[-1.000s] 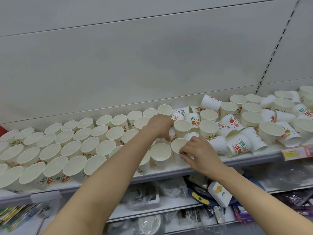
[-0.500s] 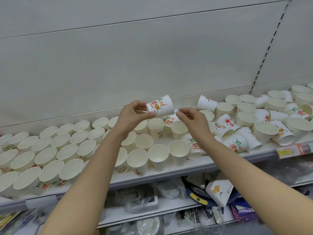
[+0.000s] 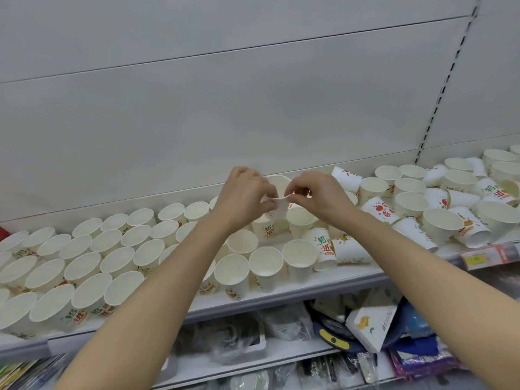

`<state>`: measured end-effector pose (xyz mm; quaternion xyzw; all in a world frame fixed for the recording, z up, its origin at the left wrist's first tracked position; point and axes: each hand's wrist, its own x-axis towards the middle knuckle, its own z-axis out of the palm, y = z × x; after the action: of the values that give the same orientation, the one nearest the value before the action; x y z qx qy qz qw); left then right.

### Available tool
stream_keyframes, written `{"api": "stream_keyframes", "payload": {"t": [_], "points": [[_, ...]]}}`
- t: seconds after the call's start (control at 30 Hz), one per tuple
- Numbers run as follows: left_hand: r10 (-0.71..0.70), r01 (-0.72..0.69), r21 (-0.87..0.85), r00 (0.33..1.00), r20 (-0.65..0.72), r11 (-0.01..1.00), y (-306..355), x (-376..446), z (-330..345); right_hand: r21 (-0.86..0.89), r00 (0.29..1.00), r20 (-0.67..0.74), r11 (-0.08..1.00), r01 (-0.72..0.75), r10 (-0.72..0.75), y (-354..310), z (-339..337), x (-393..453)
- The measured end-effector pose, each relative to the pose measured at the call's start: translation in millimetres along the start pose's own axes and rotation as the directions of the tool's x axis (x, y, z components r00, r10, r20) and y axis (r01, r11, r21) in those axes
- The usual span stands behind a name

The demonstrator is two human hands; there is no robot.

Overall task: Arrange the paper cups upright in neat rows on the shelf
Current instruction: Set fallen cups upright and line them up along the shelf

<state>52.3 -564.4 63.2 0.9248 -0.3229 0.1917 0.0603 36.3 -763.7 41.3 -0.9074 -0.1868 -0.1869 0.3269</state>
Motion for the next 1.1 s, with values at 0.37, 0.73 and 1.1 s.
{"api": "stream_keyframes", "payload": {"t": [0.37,0.73,1.1], "points": [[-0.116,0.162,-0.126,0.943,0.312,0.979,-12.1,-24.1,29.9,-0.104,0.955,0.097,0.957,-0.269,0.279,67.3,9.4,-35.3],[-0.072,0.056,0.049,0.890,0.450,0.997,-9.3,-23.0,61.6,-0.302,0.957,0.269,0.953,-0.028,0.113,73.3,23.3,-20.3],[-0.255,0.300,-0.097,0.911,0.325,0.949,-10.5,-7.6,50.9,-0.266,0.946,0.322,0.962,0.060,0.030,61.6,46.2,-11.4]]}}
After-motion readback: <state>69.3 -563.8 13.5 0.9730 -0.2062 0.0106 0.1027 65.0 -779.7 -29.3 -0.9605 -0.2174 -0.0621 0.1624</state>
